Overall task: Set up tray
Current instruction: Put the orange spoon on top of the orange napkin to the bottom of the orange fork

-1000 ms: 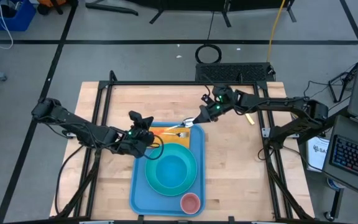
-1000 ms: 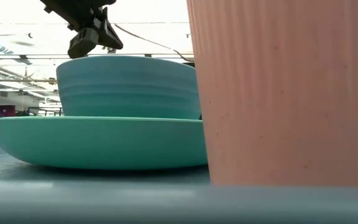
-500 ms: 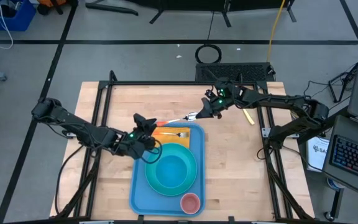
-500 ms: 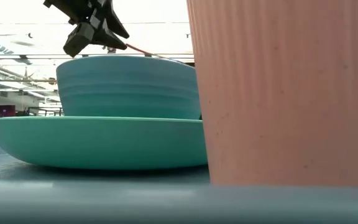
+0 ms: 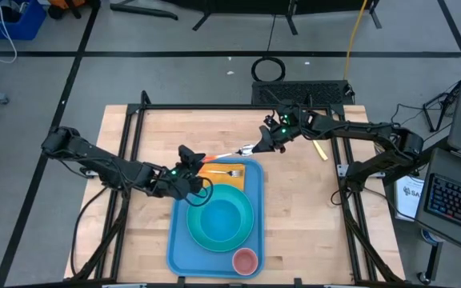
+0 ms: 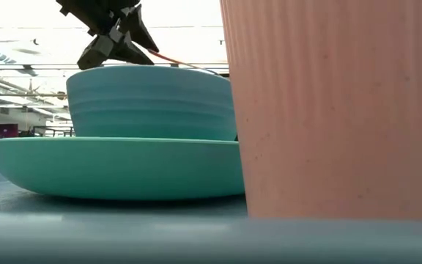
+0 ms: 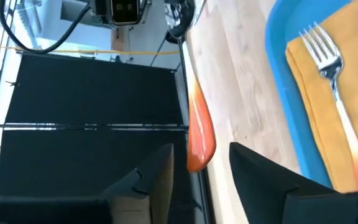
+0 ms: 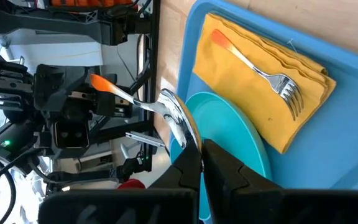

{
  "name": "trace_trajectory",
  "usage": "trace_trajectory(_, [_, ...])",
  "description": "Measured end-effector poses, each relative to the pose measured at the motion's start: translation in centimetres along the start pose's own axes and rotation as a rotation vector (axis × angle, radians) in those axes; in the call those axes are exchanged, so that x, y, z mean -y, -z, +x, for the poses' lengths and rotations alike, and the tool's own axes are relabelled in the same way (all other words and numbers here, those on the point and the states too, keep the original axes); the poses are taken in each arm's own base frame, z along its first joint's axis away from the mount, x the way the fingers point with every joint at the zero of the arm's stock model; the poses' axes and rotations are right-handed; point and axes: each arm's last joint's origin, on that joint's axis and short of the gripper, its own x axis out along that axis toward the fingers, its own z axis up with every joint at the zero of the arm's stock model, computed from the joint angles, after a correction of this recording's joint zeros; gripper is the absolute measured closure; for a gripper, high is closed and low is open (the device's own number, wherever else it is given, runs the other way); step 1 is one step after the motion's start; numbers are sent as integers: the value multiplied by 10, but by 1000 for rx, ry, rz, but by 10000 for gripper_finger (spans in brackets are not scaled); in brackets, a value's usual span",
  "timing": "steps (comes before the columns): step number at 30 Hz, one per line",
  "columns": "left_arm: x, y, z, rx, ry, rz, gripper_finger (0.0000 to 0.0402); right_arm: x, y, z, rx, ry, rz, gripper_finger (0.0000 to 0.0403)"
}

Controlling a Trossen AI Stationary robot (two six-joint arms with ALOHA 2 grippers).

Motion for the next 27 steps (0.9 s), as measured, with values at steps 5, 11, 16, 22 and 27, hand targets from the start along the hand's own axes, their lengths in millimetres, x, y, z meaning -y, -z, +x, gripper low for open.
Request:
trace_trajectory(5, [-2, -2, 0, 26, -1, -23, 272, 0, 0, 0, 1, 0, 6, 403])
trace_trajectory(11, [-2, -3, 0, 37, 0, -22, 304, 0, 0, 0, 1, 0, 6, 403])
trace_trajectory(16, [2, -6, 3, 29, -7, -5, 325, 0, 0, 0, 2, 1, 7, 403])
trace_trajectory(22, [7, -8, 7, 11, -7, 49, 375, 0, 0, 0, 3, 2, 15, 403])
trace_trajectory(27, [9, -9, 7, 15, -3, 61, 390, 0, 0, 0, 5, 3, 18, 402])
